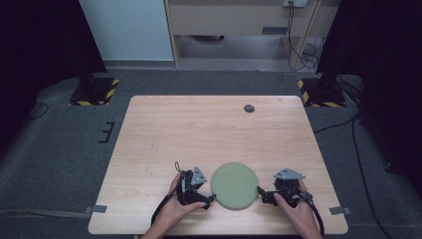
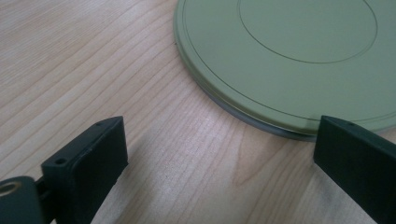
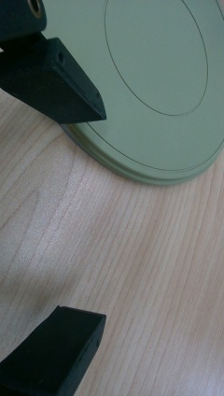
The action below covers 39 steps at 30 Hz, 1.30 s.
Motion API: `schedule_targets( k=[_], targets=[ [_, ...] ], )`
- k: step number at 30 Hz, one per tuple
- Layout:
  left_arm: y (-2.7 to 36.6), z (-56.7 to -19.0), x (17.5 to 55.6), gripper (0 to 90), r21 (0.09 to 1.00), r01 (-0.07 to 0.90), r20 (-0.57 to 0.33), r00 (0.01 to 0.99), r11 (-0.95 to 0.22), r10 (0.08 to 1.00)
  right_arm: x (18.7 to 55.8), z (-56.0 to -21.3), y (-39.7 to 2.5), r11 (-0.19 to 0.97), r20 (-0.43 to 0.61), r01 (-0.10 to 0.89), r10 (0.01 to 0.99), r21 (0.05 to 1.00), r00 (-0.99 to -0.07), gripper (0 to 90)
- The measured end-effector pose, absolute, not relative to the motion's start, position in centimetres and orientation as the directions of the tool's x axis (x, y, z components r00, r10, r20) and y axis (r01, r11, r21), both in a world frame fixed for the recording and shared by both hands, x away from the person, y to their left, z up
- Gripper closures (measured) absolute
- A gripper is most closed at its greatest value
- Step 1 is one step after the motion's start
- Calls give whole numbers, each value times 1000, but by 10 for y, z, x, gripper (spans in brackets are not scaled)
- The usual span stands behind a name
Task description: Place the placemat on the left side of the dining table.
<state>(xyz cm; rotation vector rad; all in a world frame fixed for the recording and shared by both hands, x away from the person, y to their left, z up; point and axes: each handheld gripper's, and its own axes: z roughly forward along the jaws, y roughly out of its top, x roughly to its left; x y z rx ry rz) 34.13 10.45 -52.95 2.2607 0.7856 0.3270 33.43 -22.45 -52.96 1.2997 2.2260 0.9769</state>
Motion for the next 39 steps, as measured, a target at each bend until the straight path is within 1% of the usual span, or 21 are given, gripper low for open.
schedule_targets(
  k=[3, 6, 9, 12, 18, 19, 22, 25, 29, 35, 39],
  targets=[
    [105, -529, 341, 24, 700, 436, 16, 782, -565, 623, 334, -530, -224, 325, 19, 603, 870, 729, -492, 36],
    [105, -528, 342, 29, 705, 435, 27, 772, -560, 634, 334, -529, -220, 333, -3, 593, 874, 733, -486, 41],
    [106, -529, 347, 0, 703, 449, 8, 771, -552, 636, 336, -529, -219, 326, 2, 601, 878, 730, -478, 28],
    [107, -530, 348, 0, 705, 459, -7, 767, -541, 642, 338, -530, -220, 322, 5, 606, 880, 728, -475, 16],
    [104, -528, 346, 3, 717, 438, 32, 756, -542, 654, 339, -530, -218, 318, -8, 600, 887, 734, -461, 33],
    [103, -528, 347, 3, 718, 440, 36, 750, -540, 660, 338, -529, -218, 319, -13, 595, 888, 738, -460, 47],
    [103, -528, 347, 2, 720, 437, 40, 749, -539, 661, 336, -528, -218, 319, -11, 595, 887, 738, -461, 49],
    [101, -528, 348, 3, 722, 436, 44, 746, -537, 665, 333, -526, -217, 324, -5, 588, 878, 741, -478, 47],
    [100, -528, 348, 4, 722, 433, 58, 739, -539, 671, 333, -526, -217, 325, -8, 590, 880, 739, -475, 35],
    [99, -527, 353, 0, 727, 443, 58, 722, -525, 690, 337, -528, -217, 314, -8, 595, 888, 740, -459, 9],
    [99, -526, 353, 14, 730, 440, 63, 719, -523, 693, 339, -528, -216, 304, -7, 597, 895, 743, -446, 14]
  ],
)
